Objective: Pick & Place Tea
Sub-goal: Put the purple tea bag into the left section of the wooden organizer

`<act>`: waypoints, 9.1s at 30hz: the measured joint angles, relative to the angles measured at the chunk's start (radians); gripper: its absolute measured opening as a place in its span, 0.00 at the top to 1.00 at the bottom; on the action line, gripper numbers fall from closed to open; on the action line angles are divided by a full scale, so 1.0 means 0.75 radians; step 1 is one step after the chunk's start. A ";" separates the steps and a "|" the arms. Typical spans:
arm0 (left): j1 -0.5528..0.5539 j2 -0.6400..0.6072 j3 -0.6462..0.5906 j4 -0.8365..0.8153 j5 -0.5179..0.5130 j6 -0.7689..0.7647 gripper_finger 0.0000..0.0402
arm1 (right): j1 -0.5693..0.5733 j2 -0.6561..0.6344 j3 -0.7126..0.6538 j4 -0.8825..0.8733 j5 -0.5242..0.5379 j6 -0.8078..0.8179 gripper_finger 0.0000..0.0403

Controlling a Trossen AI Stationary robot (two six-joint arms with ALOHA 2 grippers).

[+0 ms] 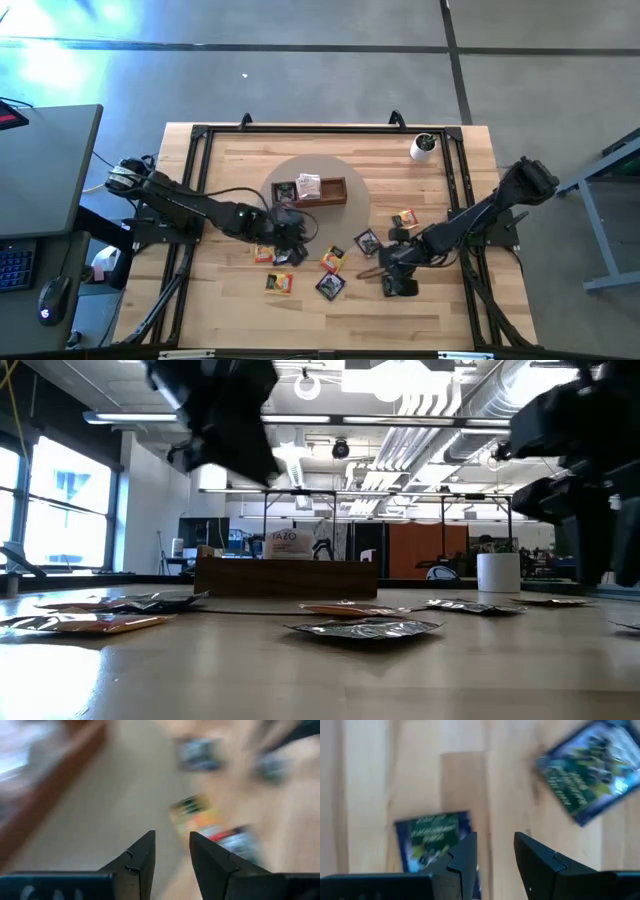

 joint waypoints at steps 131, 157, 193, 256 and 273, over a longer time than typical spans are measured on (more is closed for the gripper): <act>-0.555 -0.254 0.143 -0.244 -0.961 0.025 0.70 | -0.603 1.159 1.079 1.314 1.102 -0.700 0.72; -0.554 -0.253 0.143 -0.501 -0.872 -0.218 0.70 | -0.284 0.088 1.067 -0.258 1.323 -0.863 0.94; 0.188 0.320 0.143 -0.666 0.433 0.447 0.70 | -0.075 -0.352 -0.269 1.191 0.879 -0.809 0.99; 0.187 0.469 0.321 -0.801 0.453 0.551 0.32 | -0.074 -0.351 -0.268 1.181 0.818 -0.808 0.98; 0.186 0.461 0.183 -0.644 0.524 0.555 0.64 | -0.074 -0.351 -0.268 1.181 0.818 -0.808 0.99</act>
